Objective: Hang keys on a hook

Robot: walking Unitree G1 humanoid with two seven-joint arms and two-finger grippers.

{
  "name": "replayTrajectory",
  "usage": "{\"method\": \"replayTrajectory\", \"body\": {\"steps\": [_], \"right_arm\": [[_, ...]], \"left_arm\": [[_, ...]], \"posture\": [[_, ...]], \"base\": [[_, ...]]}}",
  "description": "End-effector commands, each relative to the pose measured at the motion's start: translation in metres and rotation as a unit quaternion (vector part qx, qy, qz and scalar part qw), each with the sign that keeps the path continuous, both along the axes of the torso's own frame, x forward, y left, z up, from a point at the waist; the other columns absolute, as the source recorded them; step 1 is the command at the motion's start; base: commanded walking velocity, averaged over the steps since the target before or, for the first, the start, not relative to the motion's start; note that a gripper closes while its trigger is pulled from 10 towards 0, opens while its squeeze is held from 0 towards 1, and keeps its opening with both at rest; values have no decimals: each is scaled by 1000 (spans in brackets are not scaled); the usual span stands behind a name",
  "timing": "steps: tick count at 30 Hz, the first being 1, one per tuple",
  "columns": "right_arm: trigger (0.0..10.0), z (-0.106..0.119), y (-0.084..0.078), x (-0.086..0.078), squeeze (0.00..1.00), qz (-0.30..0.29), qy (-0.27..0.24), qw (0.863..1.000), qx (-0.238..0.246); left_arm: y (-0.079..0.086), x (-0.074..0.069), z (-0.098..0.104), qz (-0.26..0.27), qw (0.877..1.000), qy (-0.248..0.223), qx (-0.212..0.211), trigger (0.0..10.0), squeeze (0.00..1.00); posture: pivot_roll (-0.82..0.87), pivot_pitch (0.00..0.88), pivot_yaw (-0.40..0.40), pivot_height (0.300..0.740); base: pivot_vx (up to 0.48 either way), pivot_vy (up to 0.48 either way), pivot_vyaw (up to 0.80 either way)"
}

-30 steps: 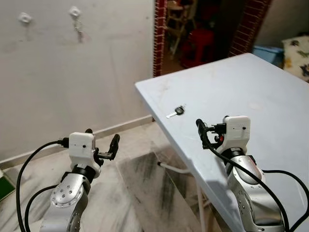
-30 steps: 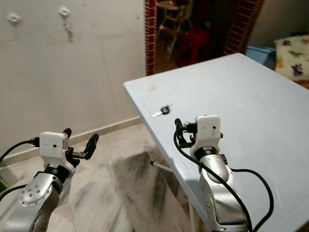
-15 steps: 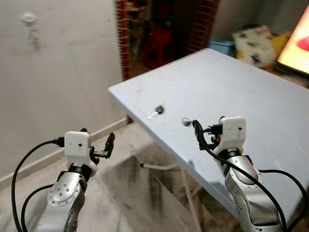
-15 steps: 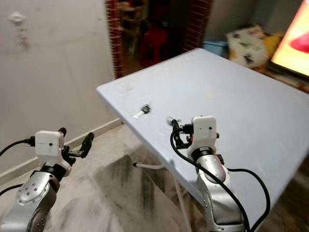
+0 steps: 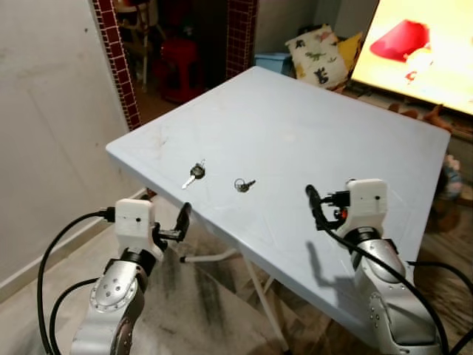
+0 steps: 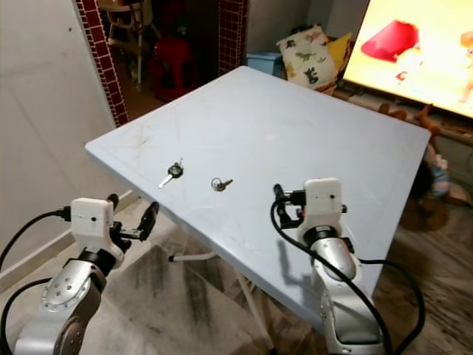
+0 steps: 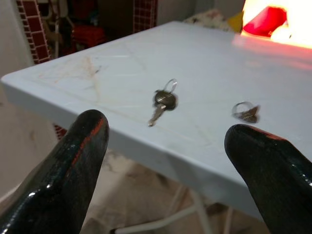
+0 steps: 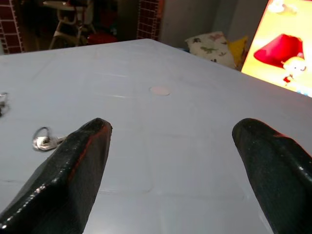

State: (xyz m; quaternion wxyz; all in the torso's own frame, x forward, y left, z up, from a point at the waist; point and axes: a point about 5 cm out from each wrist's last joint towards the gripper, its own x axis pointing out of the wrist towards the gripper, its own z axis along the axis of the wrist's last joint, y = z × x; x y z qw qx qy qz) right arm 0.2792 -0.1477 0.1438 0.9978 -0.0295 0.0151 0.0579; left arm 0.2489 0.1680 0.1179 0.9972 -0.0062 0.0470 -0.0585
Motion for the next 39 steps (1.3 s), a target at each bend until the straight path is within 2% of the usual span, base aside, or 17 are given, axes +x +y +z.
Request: {"method": "replayTrajectory", "body": {"steps": [1,6,18,22,29,37,39], "right_arm": [[10000,1,-7,1,0,-12,-1,1000,-7],[10000,1,-6,2,0,-10,-1,1000,-4],[10000,2,-4,5,0,-5,-3,1000,-5],[10000,4,-7,9,0,-20,-3,1000,22],[10000,2,-6,12,0,-37,-12,999,36],[10000,-3,3,9,0,-33,-7,998,45],[10000,-3,3,9,0,-32,-6,999,44]], "left_arm": [[-3,2,1,1,1000,0,1,10000,0],[-1,2,1,8,1000,3,4,10000,0],[4,4,1,26,1000,6,0,10000,0],[4,4,-1,26,1000,12,2,10000,0],[3,5,0,3,1000,20,6,10000,0],[6,5,-1,-2,1000,31,3,10000,0],[5,5,-1,-3,999,32,2,10000,0]], "posture": [[31,0,-3,740],[33,0,-2,740],[38,0,-3,740],[40,0,4,740],[64,0,57,740],[66,0,61,740],[67,0,59,740]], "base": [[0,0,-800],[0,0,-778],[0,0,0],[0,0,0],[0,0,0],[0,0,0],[0,472,0]]}}
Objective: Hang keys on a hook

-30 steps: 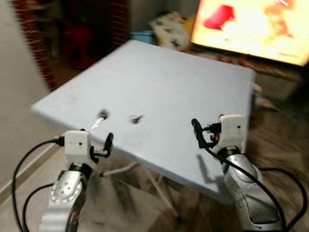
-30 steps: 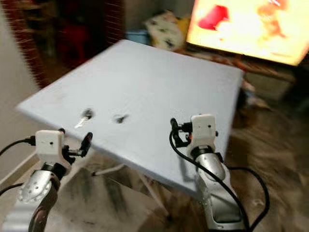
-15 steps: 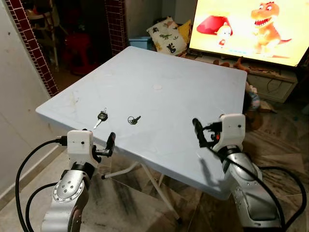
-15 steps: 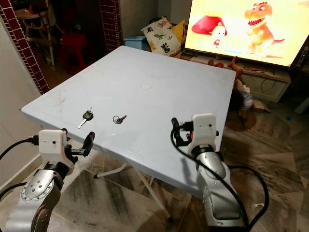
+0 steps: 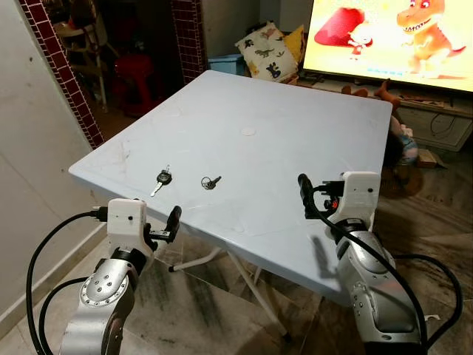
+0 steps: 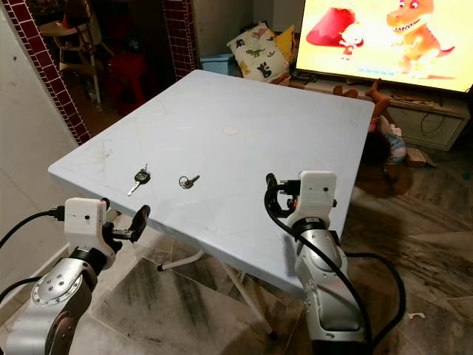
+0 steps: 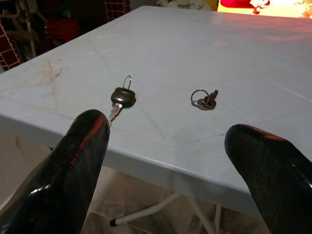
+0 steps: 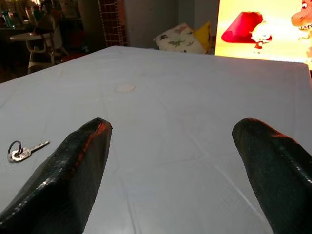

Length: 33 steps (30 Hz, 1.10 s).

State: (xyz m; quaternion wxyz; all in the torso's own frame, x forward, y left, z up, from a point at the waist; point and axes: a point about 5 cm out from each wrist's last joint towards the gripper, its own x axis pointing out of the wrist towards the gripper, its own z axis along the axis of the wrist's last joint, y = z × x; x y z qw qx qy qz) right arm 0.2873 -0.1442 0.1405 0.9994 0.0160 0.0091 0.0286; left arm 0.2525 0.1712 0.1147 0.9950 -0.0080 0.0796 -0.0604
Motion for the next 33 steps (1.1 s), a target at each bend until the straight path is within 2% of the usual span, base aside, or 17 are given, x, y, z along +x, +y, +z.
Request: {"method": "replayTrajectory", "body": {"steps": [1,12,23,33], "right_arm": [[10000,0,0,2,0,-1,-2,1000,-3],[10000,1,-1,3,0,6,-2,1000,-12],[10000,4,-6,4,0,3,-6,1000,-21],[10000,7,-6,7,0,7,-11,1000,-28]], "left_arm": [[0,0,2,-1,1000,0,1,10000,0],[-5,-2,-1,-3,1000,6,-12,10000,0],[-13,9,8,-5,1000,-20,-18,10000,0],[-17,11,10,-17,999,-31,-37,10000,0]], "posture": [[68,0,53,740],[59,0,41,740],[33,0,42,740],[28,0,35,740]], "base": [[0,480,0],[0,480,0],[0,0,0],[0,0,0]]}}
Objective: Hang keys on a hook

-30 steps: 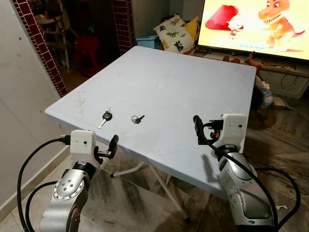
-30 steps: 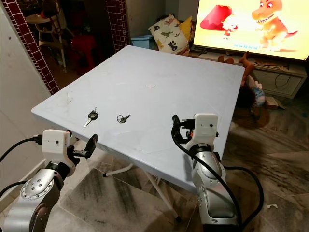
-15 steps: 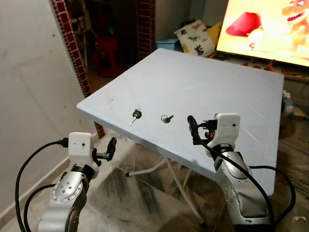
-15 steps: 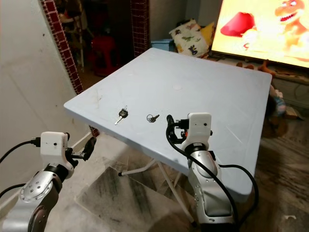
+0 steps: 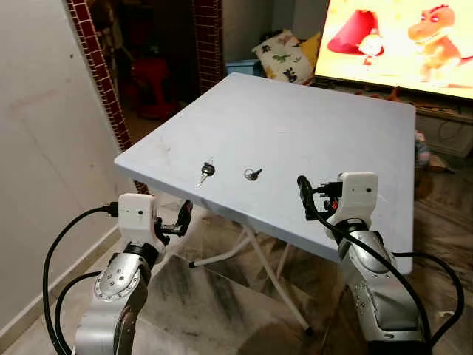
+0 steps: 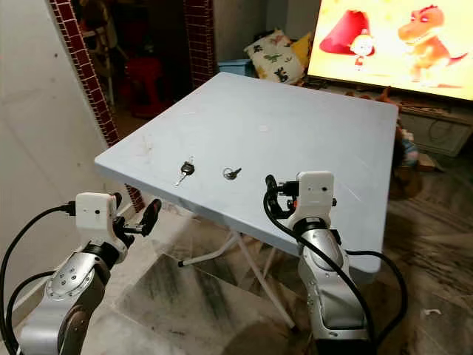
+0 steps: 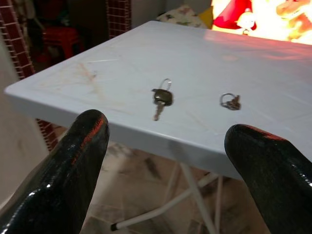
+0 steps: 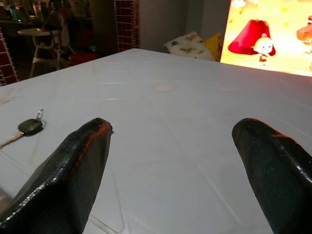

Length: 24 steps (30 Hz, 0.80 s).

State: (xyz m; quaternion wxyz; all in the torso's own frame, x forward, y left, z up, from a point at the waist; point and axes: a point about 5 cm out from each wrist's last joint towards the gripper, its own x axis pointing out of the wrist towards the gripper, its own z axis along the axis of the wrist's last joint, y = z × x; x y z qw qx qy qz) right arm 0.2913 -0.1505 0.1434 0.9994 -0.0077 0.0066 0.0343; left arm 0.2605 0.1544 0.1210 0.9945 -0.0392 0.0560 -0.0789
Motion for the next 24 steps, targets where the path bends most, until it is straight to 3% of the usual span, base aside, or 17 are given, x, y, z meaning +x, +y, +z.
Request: {"method": "replayTrajectory", "body": {"steps": [1,12,24], "right_arm": [[10000,5,1,3,0,3,-9,1000,-6],[10000,6,4,4,0,13,-11,1000,-11],[10000,5,5,4,0,17,-10,1000,-10]], "left_arm": [[-1,2,4,-2,1000,-10,-4,10000,0],[-2,1,2,-3,1000,-7,-7,10000,0],[-3,1,2,-7,1000,-8,-5,10000,0]], "posture": [[28,0,35,740],[31,0,31,740],[29,0,30,740]], "base": [[0,0,0],[22,0,0],[288,63,0]]}}
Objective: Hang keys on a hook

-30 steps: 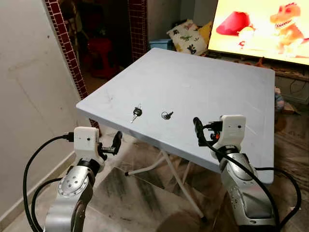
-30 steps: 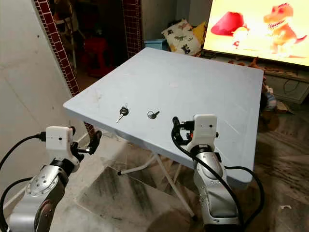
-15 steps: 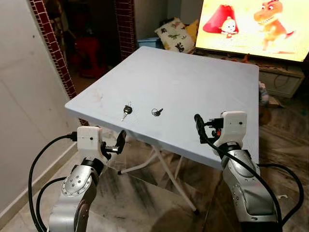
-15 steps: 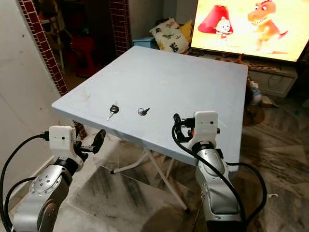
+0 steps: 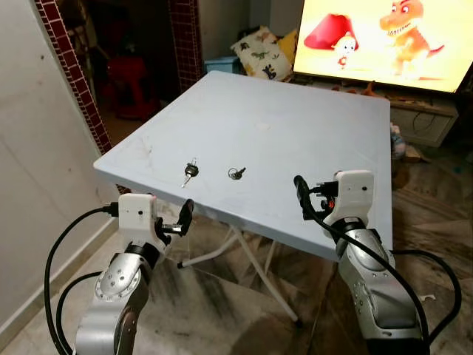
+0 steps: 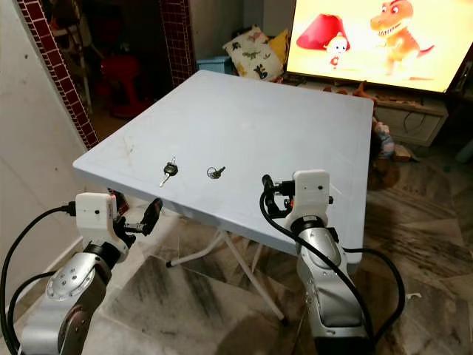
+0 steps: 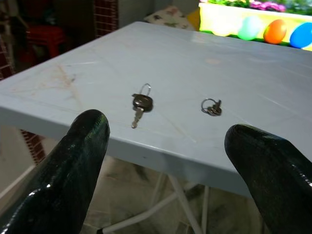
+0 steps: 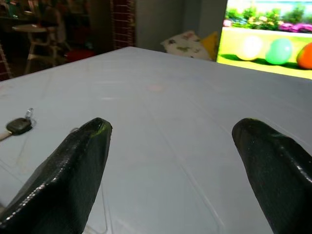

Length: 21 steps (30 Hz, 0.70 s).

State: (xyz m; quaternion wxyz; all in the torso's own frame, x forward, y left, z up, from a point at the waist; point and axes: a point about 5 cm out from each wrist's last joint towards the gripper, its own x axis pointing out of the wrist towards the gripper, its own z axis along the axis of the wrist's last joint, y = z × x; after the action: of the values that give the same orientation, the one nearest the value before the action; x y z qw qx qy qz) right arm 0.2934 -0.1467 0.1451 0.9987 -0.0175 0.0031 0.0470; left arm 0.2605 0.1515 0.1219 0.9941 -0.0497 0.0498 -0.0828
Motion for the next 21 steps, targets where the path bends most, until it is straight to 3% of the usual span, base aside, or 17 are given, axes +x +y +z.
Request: {"method": "replayTrajectory", "body": {"steps": [1,21], "right_arm": [[10000,3,2,2,0,5,-6,1000,-1],[10000,1,4,2,0,9,-4,1000,0]], "left_arm": [[0,1,1,-4,1000,-3,7,10000,0],[-2,1,0,-6,1000,-1,11,10000,0]], "posture": [[29,0,30,740],[34,0,28,740]], "base": [[307,247,0],[300,249,0]]}}
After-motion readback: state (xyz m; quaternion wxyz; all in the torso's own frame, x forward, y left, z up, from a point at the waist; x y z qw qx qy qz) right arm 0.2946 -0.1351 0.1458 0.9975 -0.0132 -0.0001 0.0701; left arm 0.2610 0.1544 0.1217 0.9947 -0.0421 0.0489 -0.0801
